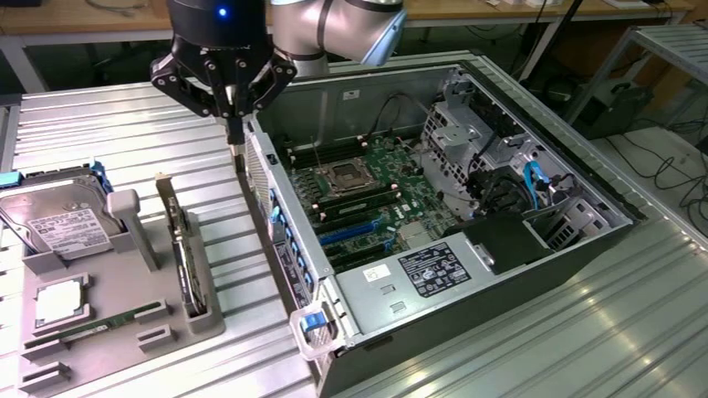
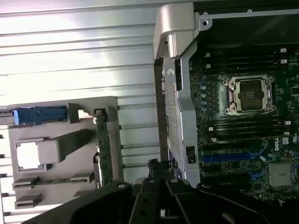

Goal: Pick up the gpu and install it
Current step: 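Reach for the gpu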

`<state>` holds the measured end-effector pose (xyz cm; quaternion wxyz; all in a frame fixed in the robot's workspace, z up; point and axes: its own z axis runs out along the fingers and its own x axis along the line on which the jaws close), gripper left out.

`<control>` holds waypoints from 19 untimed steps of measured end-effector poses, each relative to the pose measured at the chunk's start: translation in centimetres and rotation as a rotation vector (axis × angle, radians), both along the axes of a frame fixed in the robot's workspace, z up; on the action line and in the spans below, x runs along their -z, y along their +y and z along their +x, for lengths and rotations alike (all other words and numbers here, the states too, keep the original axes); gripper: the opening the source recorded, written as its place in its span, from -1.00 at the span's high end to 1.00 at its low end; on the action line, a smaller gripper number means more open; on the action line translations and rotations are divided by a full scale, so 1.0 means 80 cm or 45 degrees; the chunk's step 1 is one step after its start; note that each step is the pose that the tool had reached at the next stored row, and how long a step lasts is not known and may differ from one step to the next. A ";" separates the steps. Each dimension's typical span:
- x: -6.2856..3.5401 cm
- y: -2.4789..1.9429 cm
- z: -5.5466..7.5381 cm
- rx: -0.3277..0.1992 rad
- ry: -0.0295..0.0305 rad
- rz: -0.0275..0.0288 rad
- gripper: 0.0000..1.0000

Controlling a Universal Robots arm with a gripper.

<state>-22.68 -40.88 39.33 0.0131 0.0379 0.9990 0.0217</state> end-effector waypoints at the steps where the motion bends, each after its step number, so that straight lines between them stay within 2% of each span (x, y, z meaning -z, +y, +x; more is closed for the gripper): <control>1: 0.000 -0.0003 -0.002 0.000 0.0000 0.0000 0.79; 19: 0.000 -0.0072 -0.044 -0.001 0.0000 0.0025 0.79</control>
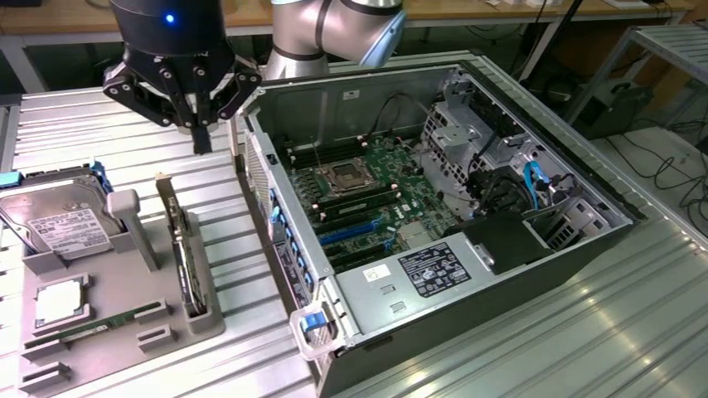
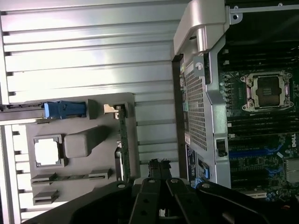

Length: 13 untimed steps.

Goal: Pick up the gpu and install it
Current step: 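Reach for the gpu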

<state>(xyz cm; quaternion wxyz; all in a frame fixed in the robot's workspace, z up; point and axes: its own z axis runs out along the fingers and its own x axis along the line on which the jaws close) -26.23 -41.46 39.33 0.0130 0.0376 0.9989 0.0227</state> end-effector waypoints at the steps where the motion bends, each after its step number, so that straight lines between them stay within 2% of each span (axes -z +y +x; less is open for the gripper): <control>1: 0.000 -0.0002 -0.002 0.000 0.0001 -0.0001 0.79; 13: 0.000 -0.0005 -0.026 -0.016 -0.0005 0.0006 0.79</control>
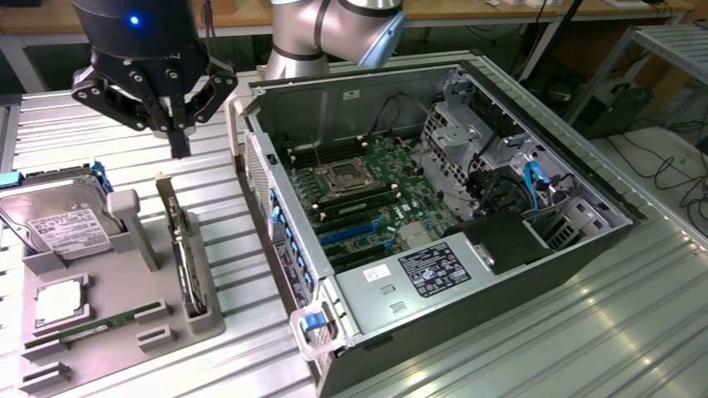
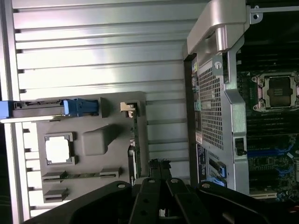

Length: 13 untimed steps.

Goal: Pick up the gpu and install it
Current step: 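Reach for the gpu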

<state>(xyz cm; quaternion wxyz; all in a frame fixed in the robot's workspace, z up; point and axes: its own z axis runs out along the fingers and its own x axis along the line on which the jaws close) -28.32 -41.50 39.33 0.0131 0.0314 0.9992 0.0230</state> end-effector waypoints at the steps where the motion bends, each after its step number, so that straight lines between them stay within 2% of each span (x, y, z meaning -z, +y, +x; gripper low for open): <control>1: 0.000 0.0000 -0.002 -0.001 0.0000 0.0000 0.79; 13: 0.000 -0.0003 -0.030 -0.010 0.0000 0.0002 0.79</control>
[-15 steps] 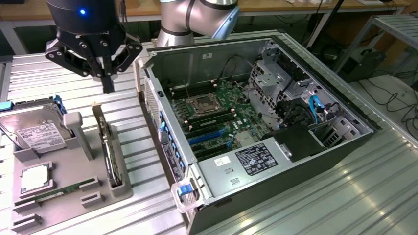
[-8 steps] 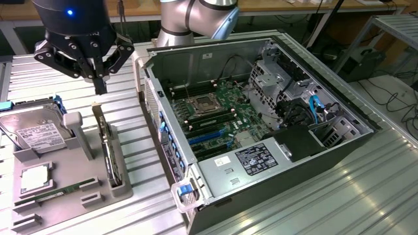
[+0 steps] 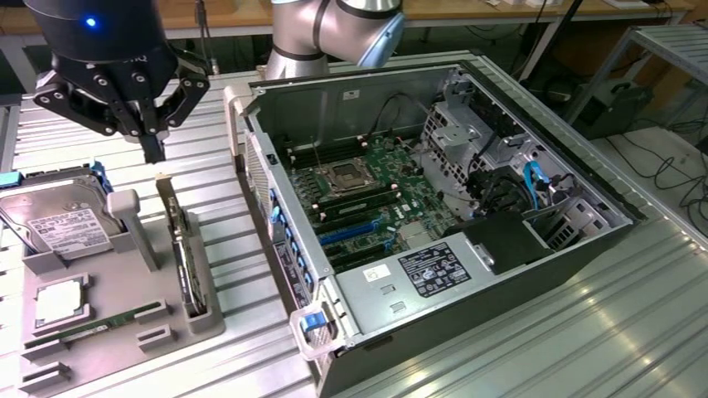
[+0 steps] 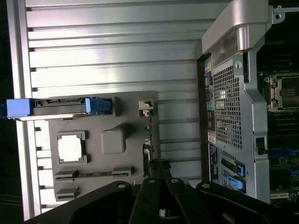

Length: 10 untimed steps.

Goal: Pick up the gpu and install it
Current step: 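Reach for the gpu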

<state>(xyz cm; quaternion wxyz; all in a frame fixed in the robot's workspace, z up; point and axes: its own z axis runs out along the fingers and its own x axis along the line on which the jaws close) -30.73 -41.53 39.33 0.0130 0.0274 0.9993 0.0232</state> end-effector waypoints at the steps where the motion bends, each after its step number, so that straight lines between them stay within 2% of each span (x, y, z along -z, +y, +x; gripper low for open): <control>1: 0.000 0.0000 -0.002 -0.001 0.0000 0.0000 0.79; 10: 0.000 -0.0002 -0.019 -0.007 0.0001 -0.0001 0.79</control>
